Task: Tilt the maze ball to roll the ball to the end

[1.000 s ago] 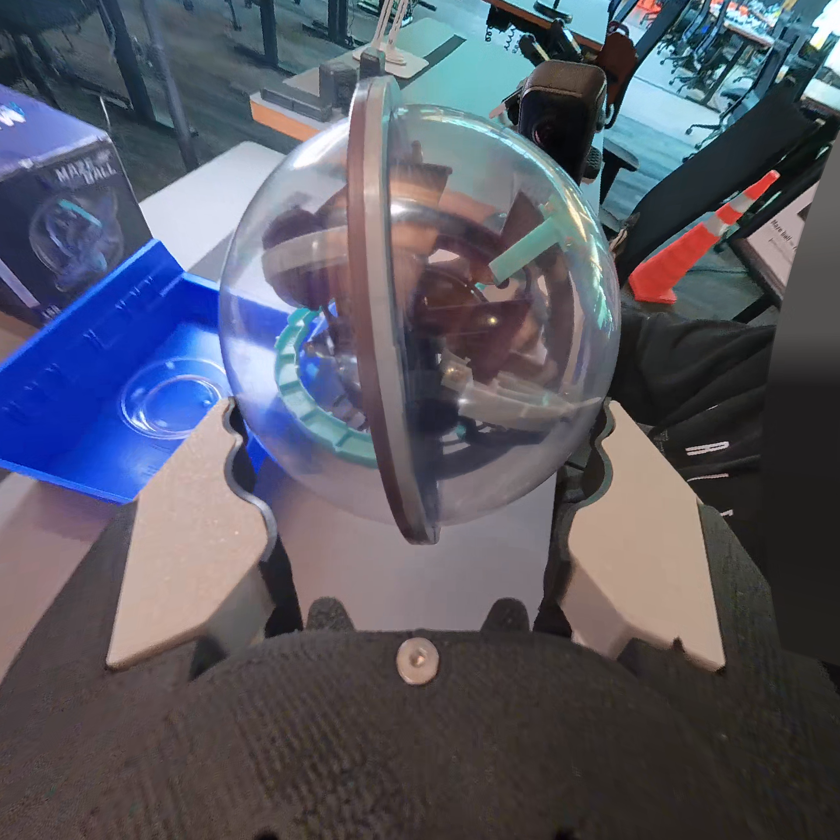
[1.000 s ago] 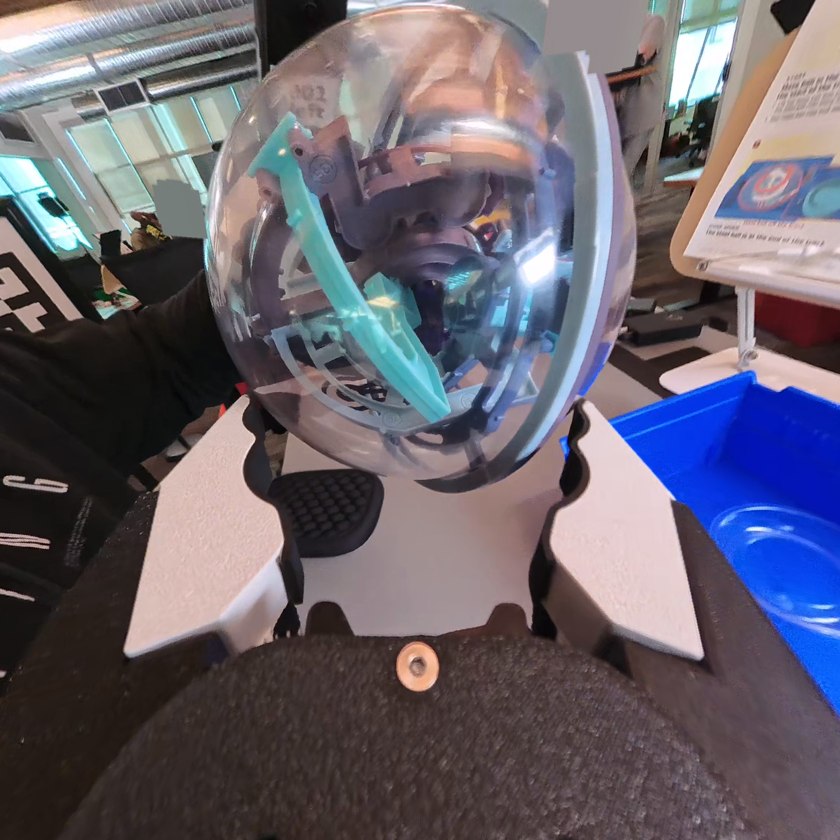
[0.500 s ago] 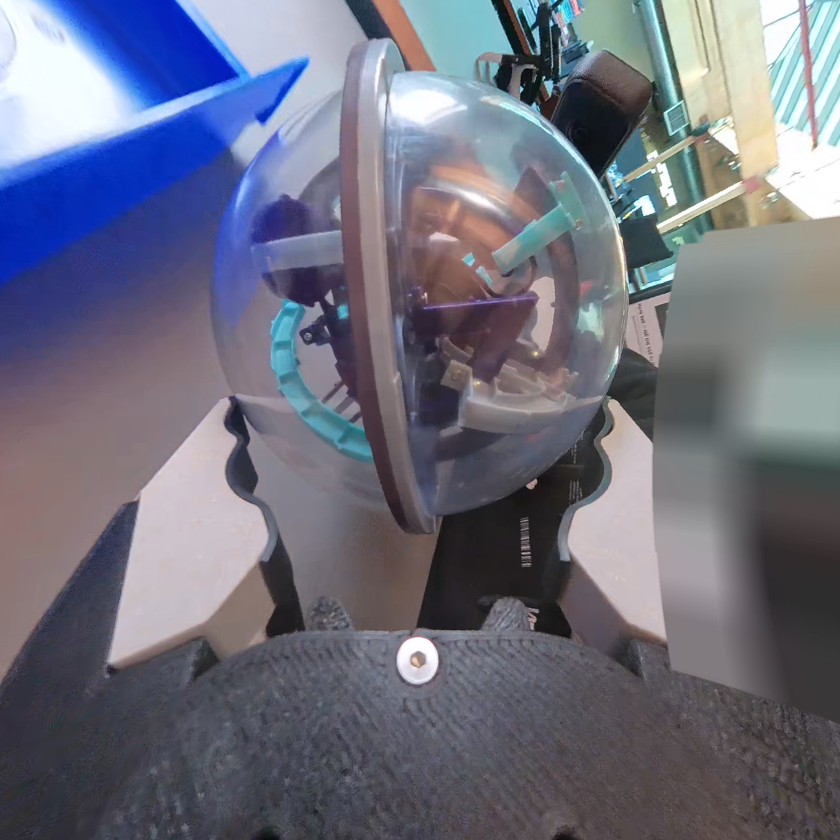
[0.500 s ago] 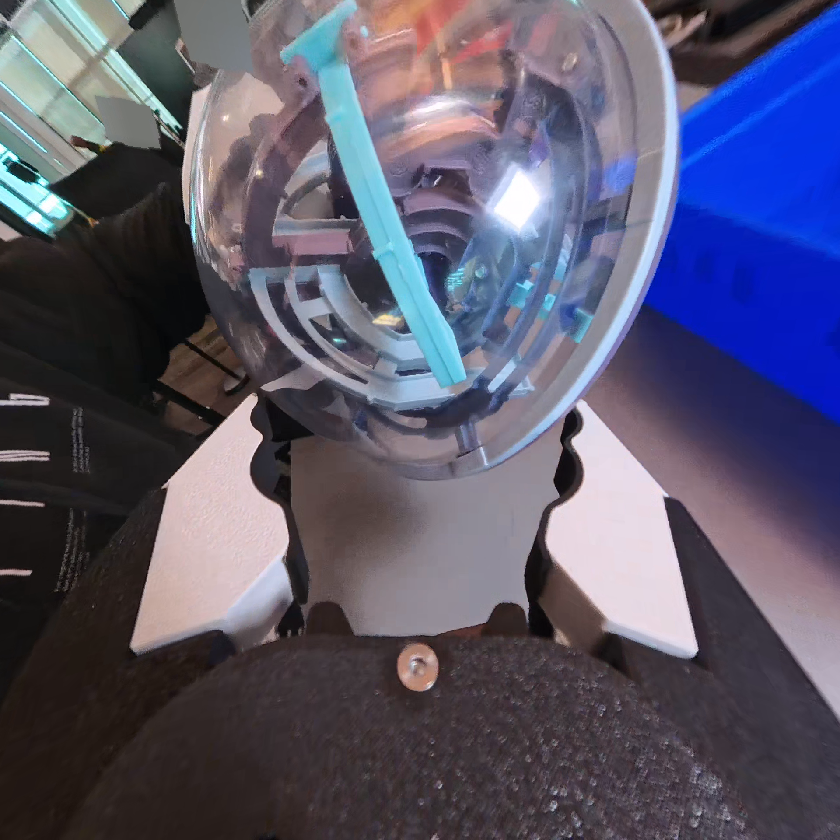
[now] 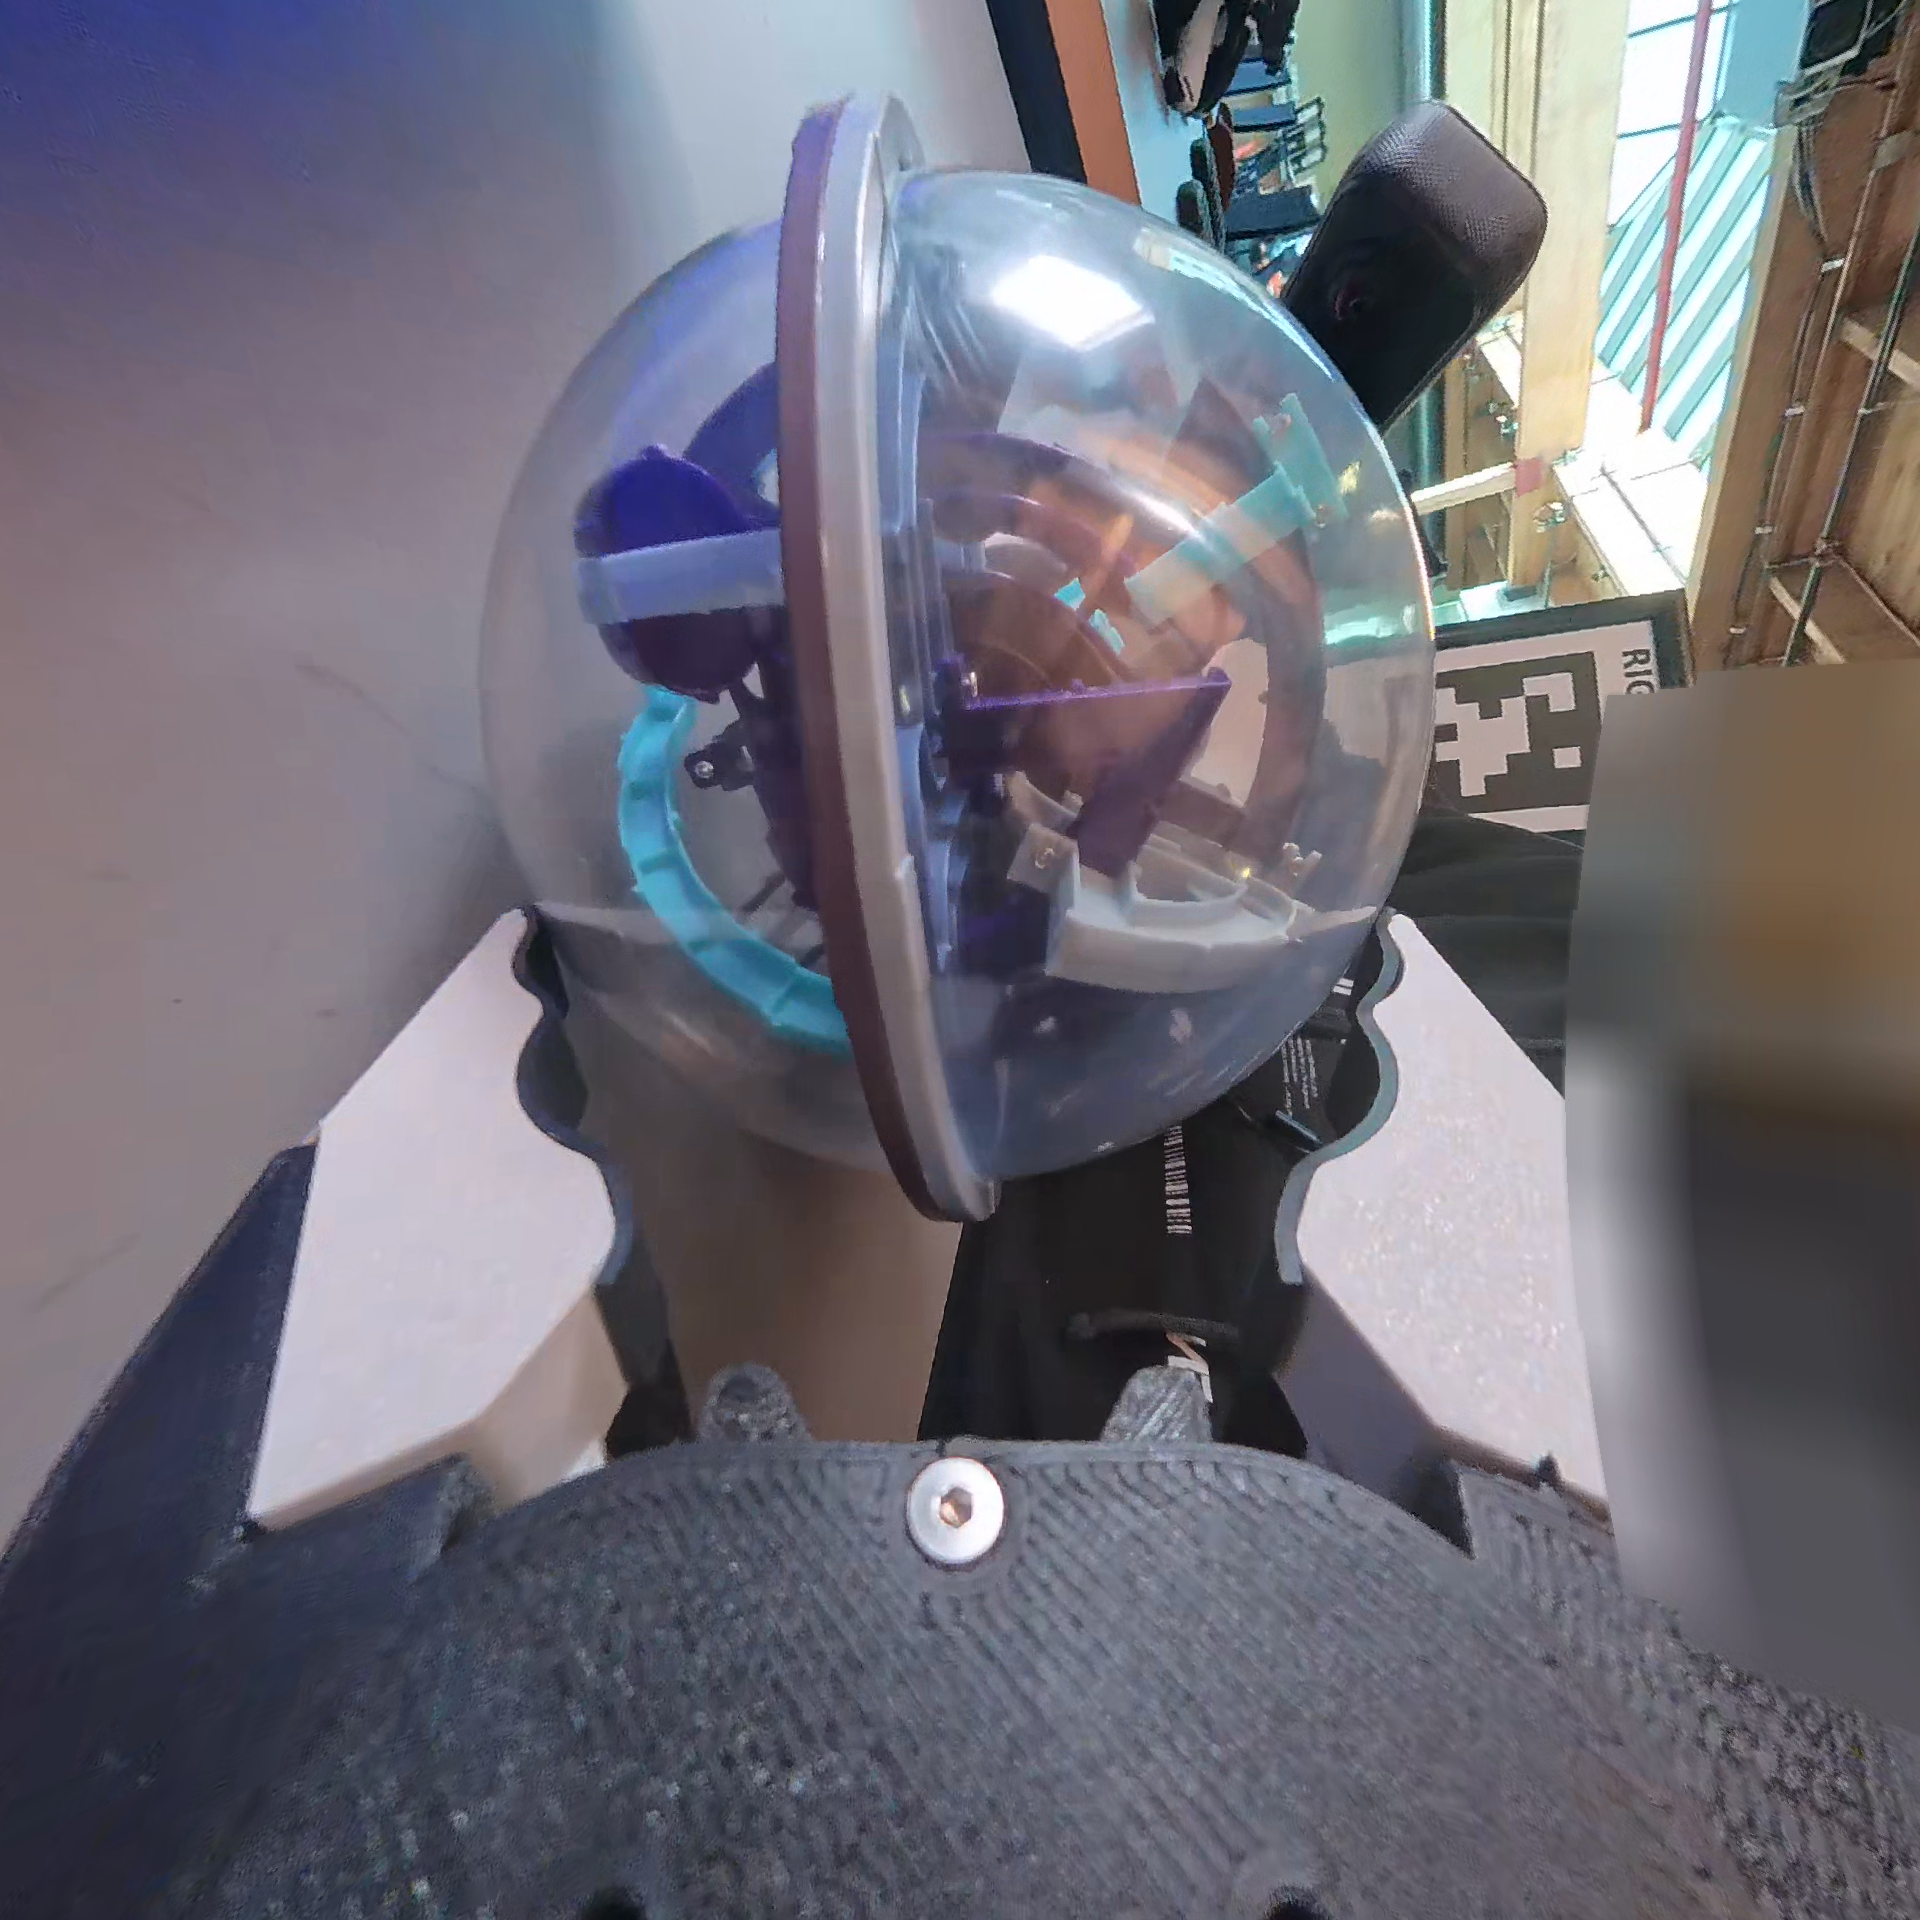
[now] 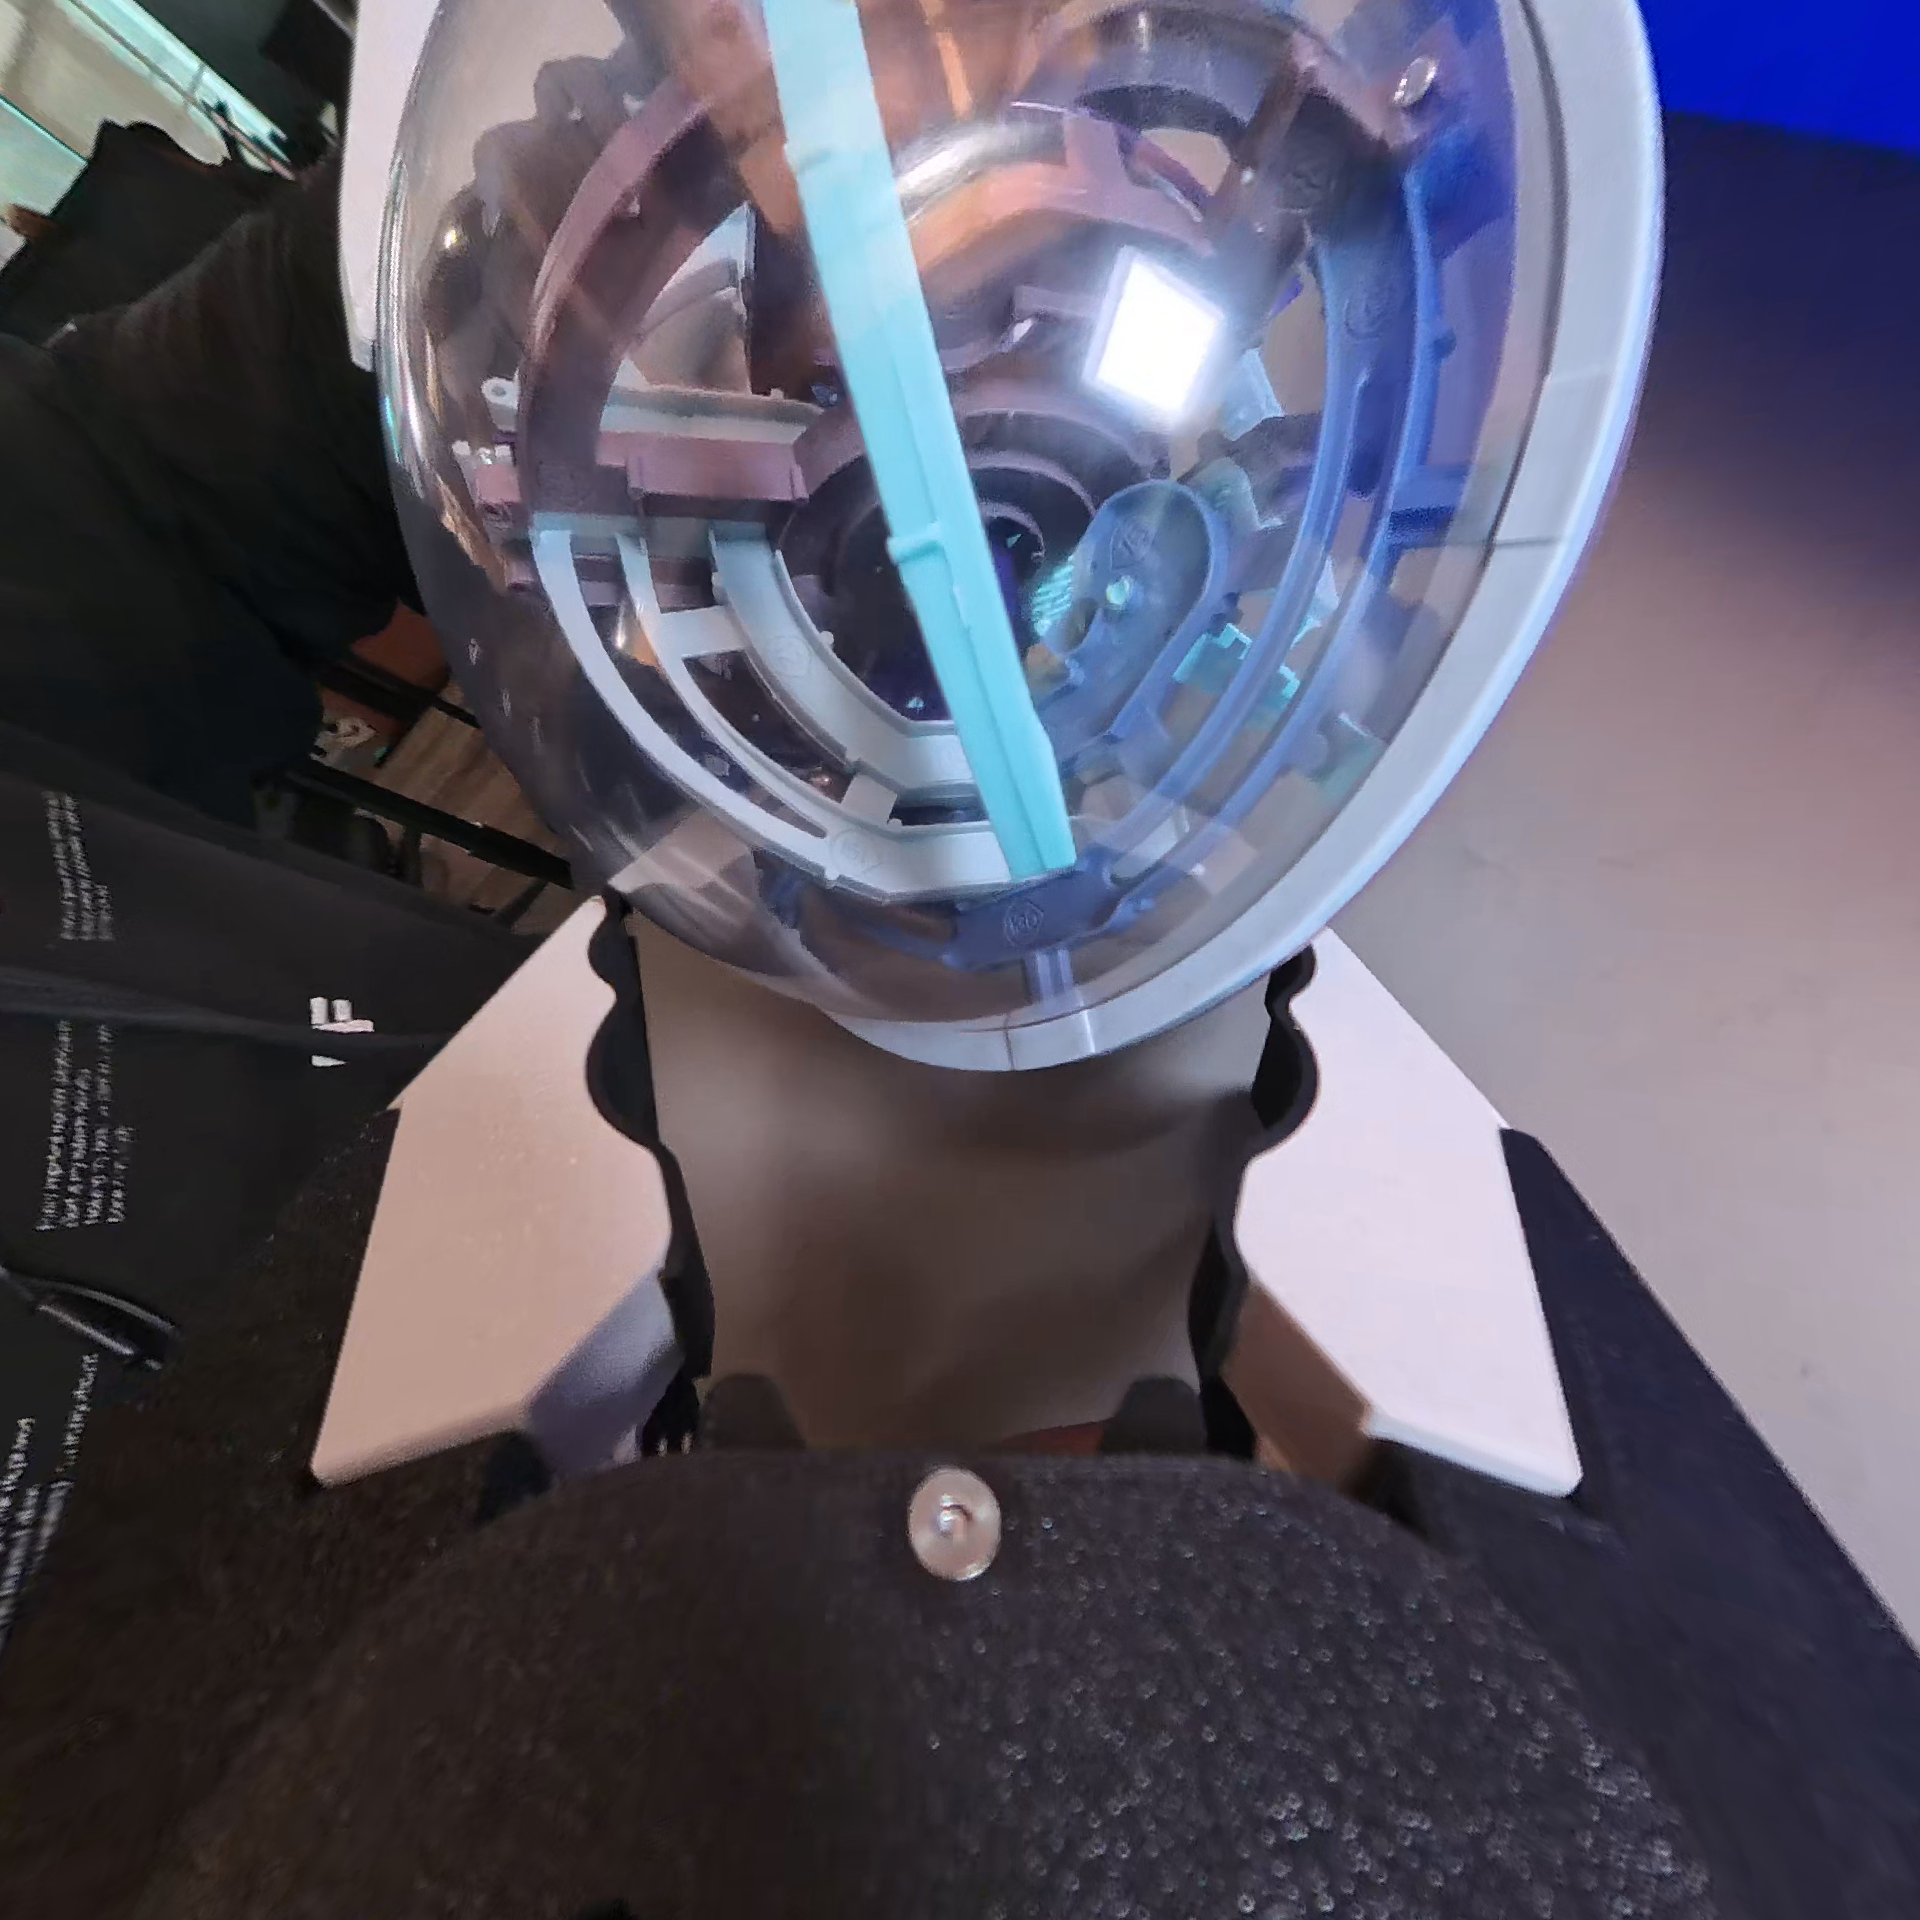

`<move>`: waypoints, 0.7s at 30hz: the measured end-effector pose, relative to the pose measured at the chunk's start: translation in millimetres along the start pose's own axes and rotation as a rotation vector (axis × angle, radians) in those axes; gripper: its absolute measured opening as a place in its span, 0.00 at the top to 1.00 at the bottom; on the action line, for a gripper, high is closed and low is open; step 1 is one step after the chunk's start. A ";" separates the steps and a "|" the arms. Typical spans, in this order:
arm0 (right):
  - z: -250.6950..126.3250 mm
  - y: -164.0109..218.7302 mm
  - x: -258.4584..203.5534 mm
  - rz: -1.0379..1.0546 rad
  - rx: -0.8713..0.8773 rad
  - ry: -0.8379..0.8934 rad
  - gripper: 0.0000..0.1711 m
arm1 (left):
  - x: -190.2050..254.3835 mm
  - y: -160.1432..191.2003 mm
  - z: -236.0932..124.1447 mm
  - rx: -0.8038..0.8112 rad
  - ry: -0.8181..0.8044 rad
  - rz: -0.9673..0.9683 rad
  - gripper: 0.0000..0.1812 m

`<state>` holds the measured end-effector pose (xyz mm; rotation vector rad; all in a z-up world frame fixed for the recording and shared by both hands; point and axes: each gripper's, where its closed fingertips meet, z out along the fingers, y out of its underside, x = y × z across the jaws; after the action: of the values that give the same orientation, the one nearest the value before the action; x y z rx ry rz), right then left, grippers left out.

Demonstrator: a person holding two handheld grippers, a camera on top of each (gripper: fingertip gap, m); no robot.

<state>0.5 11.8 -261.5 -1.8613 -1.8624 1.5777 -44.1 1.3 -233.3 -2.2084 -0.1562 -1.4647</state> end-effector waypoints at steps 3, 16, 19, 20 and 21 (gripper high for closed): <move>0.2 4.4 3.4 -0.082 -0.008 0.045 0.30 | -1.7 3.5 0.4 -0.019 0.003 0.000 0.19; -25.0 -57.6 3.2 -0.822 0.029 0.341 0.20 | -7.3 -8.8 -3.2 0.011 -0.051 0.174 0.21; -14.7 -60.2 -0.1 -0.878 0.012 0.324 0.19 | -7.1 -11.1 -0.5 0.008 -0.064 0.225 0.21; -13.4 -60.9 1.5 -0.880 0.016 0.322 0.19 | -7.6 -12.2 -0.9 0.012 -0.073 0.236 0.21; -13.2 -61.6 3.0 -0.873 0.023 0.319 0.19 | -8.2 -13.6 -2.0 0.018 -0.082 0.243 0.22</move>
<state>-34.5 37.9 -215.9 -0.9459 -2.0373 0.9260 -54.0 13.7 -235.5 -2.1866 0.0702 -1.2374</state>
